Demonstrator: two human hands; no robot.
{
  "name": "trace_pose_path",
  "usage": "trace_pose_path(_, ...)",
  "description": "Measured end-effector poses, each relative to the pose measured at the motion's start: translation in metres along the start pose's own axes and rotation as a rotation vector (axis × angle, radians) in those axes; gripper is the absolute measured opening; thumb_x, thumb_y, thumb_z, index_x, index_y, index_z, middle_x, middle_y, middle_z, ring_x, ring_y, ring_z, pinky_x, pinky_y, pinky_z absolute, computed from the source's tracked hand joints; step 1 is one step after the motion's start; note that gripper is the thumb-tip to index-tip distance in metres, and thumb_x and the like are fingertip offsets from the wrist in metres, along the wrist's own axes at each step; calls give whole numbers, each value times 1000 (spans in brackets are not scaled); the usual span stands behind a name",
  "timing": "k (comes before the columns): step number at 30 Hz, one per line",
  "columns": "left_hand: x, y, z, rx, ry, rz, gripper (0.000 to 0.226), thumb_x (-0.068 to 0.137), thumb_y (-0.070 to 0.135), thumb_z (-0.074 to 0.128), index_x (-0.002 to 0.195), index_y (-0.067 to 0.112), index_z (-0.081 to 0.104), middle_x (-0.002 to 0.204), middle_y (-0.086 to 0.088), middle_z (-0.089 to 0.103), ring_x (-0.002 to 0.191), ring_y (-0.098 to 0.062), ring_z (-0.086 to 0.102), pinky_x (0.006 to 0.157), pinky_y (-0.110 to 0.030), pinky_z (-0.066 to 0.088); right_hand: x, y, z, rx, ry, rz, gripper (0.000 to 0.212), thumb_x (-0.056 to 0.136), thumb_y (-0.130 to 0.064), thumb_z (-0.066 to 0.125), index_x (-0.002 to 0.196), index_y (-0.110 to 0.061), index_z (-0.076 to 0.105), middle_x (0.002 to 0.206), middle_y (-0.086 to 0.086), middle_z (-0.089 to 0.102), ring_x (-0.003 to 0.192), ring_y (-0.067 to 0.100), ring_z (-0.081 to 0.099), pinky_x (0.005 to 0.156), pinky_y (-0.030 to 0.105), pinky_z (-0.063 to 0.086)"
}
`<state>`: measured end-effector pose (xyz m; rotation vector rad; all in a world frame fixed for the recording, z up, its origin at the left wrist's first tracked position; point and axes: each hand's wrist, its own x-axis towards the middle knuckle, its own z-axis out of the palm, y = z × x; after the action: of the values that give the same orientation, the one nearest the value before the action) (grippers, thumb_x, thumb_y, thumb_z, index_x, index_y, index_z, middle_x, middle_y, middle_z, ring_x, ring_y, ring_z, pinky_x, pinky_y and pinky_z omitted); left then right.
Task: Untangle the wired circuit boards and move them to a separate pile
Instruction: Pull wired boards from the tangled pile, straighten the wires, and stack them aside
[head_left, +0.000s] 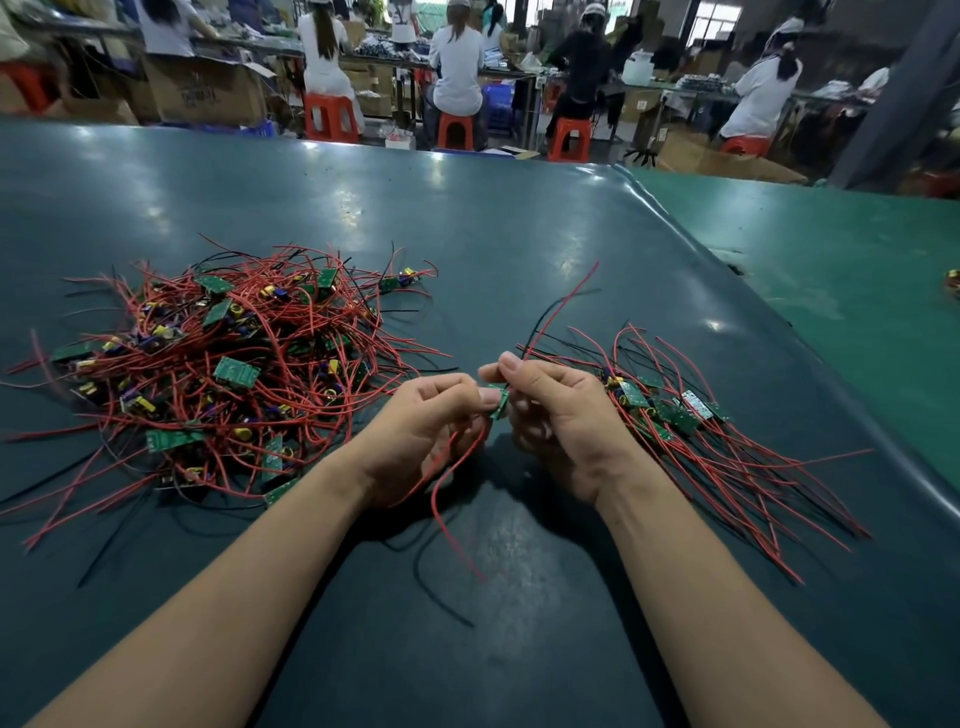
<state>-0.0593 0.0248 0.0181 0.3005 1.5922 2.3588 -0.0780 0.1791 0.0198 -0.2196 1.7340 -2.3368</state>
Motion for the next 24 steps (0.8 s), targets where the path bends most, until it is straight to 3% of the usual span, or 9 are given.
trace_pose_path(3,0,0,-3,13,-14,-17,27,76,5,68,58,15,52,51,4,48,43,-5,41,46,-13,37,4,-1,-4,16,128,-70,22,89,-25,66,77,-12,77,51,-5,40,37,6,29,36,14,22)
trace_pose_path(9,-1,0,-2,42,-20,-38,23,73,10,62,55,15,48,52,-1,42,45,-11,39,45,-14,41,6,-7,-9,129,317,-127,27,95,-23,61,75,-7,71,47,-6,42,33,5,31,34,15,20)
trace_pose_path(14,-2,0,-3,61,-56,-58,23,72,8,62,53,15,51,53,-3,41,45,-11,38,47,-16,34,8,-9,-7,309,297,5,47,99,-24,52,53,-15,53,39,-5,28,27,5,23,32,12,17)
trace_pose_path(20,-1,0,-6,31,-112,-64,22,62,15,70,51,17,51,50,1,44,43,-10,36,49,-19,36,9,-12,-11,352,319,-45,36,101,-28,50,74,-7,60,47,-6,35,32,4,28,31,15,19)
trace_pose_path(24,-1,0,-7,55,-133,-77,23,61,17,71,51,18,50,52,0,44,43,-9,34,51,-21,21,8,-14,-11,399,389,-78,40,101,-23,49,63,-10,51,41,-6,33,30,5,26,33,14,16)
